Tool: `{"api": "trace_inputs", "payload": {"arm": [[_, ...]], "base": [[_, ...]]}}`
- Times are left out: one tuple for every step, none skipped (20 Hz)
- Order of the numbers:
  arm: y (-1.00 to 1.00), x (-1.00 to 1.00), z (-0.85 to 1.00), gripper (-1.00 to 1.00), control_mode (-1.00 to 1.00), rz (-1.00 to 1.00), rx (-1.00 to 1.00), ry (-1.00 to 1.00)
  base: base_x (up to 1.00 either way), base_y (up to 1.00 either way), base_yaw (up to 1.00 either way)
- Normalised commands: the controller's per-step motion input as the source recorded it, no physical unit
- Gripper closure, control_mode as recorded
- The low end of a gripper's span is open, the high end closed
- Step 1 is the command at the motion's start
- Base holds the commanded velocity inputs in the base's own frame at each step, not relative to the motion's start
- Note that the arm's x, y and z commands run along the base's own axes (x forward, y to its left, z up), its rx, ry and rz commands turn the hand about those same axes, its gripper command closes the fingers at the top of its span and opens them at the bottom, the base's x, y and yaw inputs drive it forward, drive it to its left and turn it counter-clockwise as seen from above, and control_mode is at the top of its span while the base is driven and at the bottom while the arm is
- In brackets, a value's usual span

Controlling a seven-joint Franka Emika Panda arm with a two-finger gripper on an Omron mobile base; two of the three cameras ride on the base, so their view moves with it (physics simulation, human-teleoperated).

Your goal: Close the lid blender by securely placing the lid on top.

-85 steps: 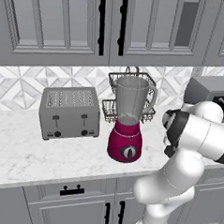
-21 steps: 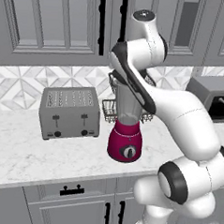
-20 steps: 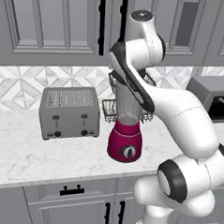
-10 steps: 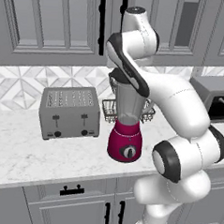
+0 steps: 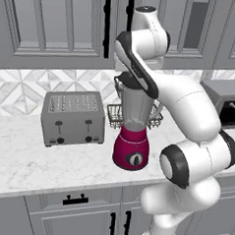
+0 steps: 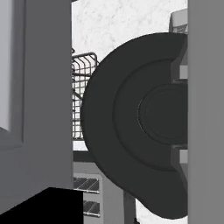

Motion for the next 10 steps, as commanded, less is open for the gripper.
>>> {"api": "trace_inputs", "payload": {"arm": [[-0.2,-0.01,0.0,1.0,-1.0,0.0,0.02,0.0],[-0.12,0.0,0.0,1.0,-1.0,0.0,0.01,0.0],[-0.12,0.0,0.0,1.0,-1.0,0.0,0.0,0.0],[-0.13,-0.03,0.0,1.0,-1.0,0.0,0.0,0.0],[-0.1,-0.14,0.0,1.0,-1.0,0.0,0.0,0.0],[-0.13,-0.21,0.0,1.0,-1.0,0.0,0.0,0.04],[-0.04,-0.24,0.0,1.0,-1.0,0.0,0.0,0.05],[0.0,-0.21,0.0,1.0,-1.0,0.0,0.0,0.05],[0.0,-0.3,0.0,1.0,-1.0,0.0,0.0,0.04],[0.0,-0.44,0.0,1.0,-1.0,0.0,0.0,0.08]], "base": [[0.0,0.0,0.0],[0.0,0.0,0.0],[0.0,0.0,0.0],[0.0,0.0,0.0],[0.0,0.0,0.0],[0.0,0.0,0.0],[0.0,0.0,0.0],[0.0,0.0,0.0],[0.0,0.0,0.0],[0.0,0.0,0.0]]}}
